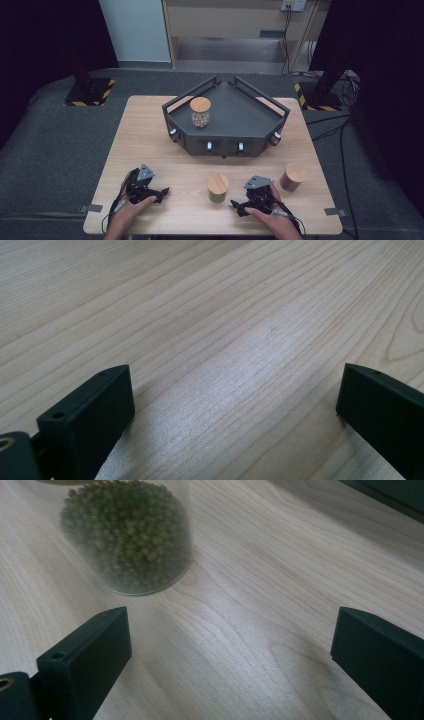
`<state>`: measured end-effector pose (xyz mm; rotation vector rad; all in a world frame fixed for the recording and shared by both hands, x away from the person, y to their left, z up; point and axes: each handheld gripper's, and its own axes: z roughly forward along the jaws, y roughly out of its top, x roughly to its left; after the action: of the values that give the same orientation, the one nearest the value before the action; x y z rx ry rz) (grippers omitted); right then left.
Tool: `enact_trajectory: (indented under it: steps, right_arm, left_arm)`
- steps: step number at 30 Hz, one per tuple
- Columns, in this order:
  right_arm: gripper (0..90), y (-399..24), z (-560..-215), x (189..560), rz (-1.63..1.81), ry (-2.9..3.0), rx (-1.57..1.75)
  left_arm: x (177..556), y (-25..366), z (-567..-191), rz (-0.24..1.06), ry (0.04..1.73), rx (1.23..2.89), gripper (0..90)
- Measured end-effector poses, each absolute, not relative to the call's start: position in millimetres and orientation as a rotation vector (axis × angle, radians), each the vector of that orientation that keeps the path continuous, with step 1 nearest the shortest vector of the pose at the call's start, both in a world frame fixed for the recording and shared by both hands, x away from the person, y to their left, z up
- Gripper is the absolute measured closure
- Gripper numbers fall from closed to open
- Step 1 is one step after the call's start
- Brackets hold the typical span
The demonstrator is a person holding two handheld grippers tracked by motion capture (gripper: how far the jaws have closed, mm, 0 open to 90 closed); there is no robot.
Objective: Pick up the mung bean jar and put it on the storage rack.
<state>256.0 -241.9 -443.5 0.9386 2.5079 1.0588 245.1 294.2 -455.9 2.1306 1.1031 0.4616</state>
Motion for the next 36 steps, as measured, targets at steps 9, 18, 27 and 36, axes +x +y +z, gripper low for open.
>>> enact_trajectory:
  steps: [9,18,27,36]
  right_arm:
    - [3.6,-238,-436,251,1.093,2.517,0.901]
    - [3.7,-231,-431,247,1.107,2.538,0.859]
    - [3.9,-228,-431,243,1.136,2.538,0.869]
    - [4.0,-222,-426,241,1.154,2.524,0.865]
  left_arm:
    - [245,294,-456,0.462,1.103,2.131,0.6]
    - [245,294,-456,0.461,1.103,2.132,0.5]
    - [245,294,-456,0.461,1.103,2.132,0.6]
    - [245,294,-456,0.463,1.104,2.132,0.5]
